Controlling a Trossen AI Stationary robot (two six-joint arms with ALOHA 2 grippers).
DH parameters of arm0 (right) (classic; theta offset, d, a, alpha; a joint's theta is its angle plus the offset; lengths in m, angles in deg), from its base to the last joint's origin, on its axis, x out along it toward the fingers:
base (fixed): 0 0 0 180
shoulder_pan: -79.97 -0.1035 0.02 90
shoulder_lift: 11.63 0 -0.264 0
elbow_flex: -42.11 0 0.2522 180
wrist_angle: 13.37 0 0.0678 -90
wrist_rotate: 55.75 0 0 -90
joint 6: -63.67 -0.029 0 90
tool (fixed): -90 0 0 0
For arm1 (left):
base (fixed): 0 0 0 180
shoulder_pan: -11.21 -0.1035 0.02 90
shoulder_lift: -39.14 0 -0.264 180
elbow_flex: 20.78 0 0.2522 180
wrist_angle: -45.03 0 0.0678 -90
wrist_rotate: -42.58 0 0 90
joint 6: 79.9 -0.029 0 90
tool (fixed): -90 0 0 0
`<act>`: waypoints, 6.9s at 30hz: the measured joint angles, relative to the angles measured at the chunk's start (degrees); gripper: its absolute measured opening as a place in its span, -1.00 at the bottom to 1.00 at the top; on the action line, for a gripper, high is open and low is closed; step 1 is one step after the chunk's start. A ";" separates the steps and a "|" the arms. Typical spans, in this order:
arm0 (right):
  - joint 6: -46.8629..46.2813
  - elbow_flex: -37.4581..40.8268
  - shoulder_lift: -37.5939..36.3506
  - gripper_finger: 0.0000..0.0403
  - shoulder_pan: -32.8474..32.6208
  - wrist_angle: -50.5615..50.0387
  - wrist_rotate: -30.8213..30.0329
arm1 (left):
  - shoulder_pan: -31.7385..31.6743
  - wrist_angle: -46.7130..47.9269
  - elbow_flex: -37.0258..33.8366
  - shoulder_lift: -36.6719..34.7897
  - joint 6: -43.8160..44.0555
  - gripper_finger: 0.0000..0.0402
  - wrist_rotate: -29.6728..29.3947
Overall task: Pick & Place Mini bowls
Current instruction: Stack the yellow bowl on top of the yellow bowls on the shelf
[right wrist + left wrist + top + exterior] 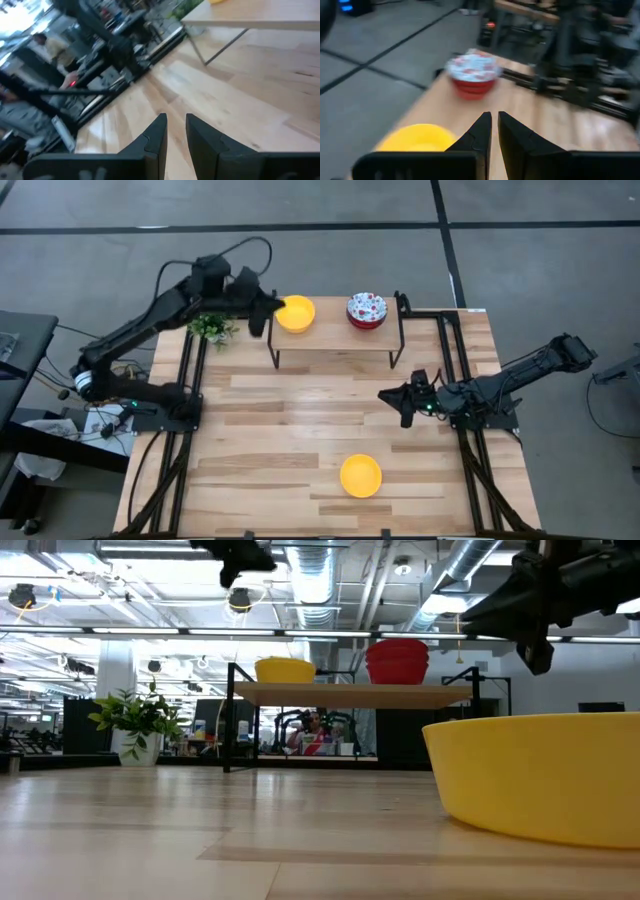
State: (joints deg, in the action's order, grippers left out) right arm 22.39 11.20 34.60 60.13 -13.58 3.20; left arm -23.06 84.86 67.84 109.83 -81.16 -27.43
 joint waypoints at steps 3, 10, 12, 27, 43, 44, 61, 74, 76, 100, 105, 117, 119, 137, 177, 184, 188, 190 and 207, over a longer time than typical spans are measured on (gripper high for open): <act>1.28 0.00 0.00 -0.70 -0.02 0.13 2.52 | 5.97 0.07 -2.31 -2.99 0.14 -0.84 0.04; 7.93 0.00 0.00 -0.70 -0.04 0.04 13.07 | 21.93 -2.53 -11.91 -7.04 7.18 -0.84 -0.55; 8.78 0.00 0.00 -0.70 -0.04 0.00 16.72 | 27.10 -6.91 -15.36 -7.02 11.03 -0.85 -2.22; 4.31 -0.02 0.00 -0.70 -11.40 -12.04 22.12 | 54.85 -38.47 -25.17 6.37 26.77 -0.89 -34.61; -8.24 -0.02 0.00 -0.77 -27.94 -19.57 22.07 | 58.04 -64.82 -23.62 28.03 48.69 -0.88 -37.11; -8.25 -0.02 0.00 -0.78 -28.88 -19.52 22.09 | 58.02 -64.77 -22.82 28.71 46.95 -0.88 -36.84; -4.91 -0.02 -0.17 -0.90 -25.64 -25.93 26.57 | 55.04 -52.55 -17.28 31.85 19.48 -0.75 -36.49; -4.82 -0.02 0.16 -0.82 -15.91 -25.99 26.53 | 54.20 -44.83 -17.54 33.36 19.48 -0.51 -36.24; -5.54 -0.02 0.45 -0.80 -14.65 -24.26 26.44 | 54.58 -45.00 -17.52 33.36 19.50 -0.48 -36.29; 31.86 -11.60 23.83 -0.58 -20.19 -12.75 27.25 | 60.79 -32.01 -14.83 31.05 14.83 -0.45 -35.55; 43.26 -17.81 30.76 -0.58 -19.85 -19.36 26.58 | 60.78 -27.89 -14.83 28.68 15.19 -0.45 -36.29; 57.26 -28.66 43.11 -0.58 -18.62 -25.93 24.41 | 60.21 -21.60 -14.83 21.08 15.20 -0.45 -36.72; 58.07 -28.72 43.36 -0.58 -18.27 -26.06 24.41 | 60.21 -21.13 -14.83 20.15 15.19 -0.45 -36.82; 63.70 -28.70 46.93 -0.59 -18.26 -24.11 24.89 | 60.21 -20.88 -14.85 18.54 15.23 -0.45 -38.43; 61.64 -54.39 41.17 -1.00 2.72 -45.92 43.10 | 51.66 -3.58 -14.92 4.24 -16.59 -0.45 -41.70; 58.91 -55.06 46.66 -1.00 5.92 -43.74 41.99 | 44.35 6.60 -14.92 1.17 -29.48 -0.45 -28.64; 58.06 -55.07 50.40 -1.00 5.99 -40.67 40.99 | 42.65 6.88 -14.92 1.43 -36.43 -0.45 -21.81; 57.58 -55.08 52.12 -1.00 5.96 -39.10 40.25 | 42.44 7.01 -14.90 2.15 -39.89 -0.45 -19.79; 56.32 -57.84 56.22 -1.00 5.62 -33.83 39.22 | 46.61 8.61 -14.90 12.67 -52.94 -0.45 -16.49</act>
State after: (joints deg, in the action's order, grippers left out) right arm 78.71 -46.63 90.82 65.75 -47.41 42.43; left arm 23.54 93.47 52.94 122.50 -134.09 -43.92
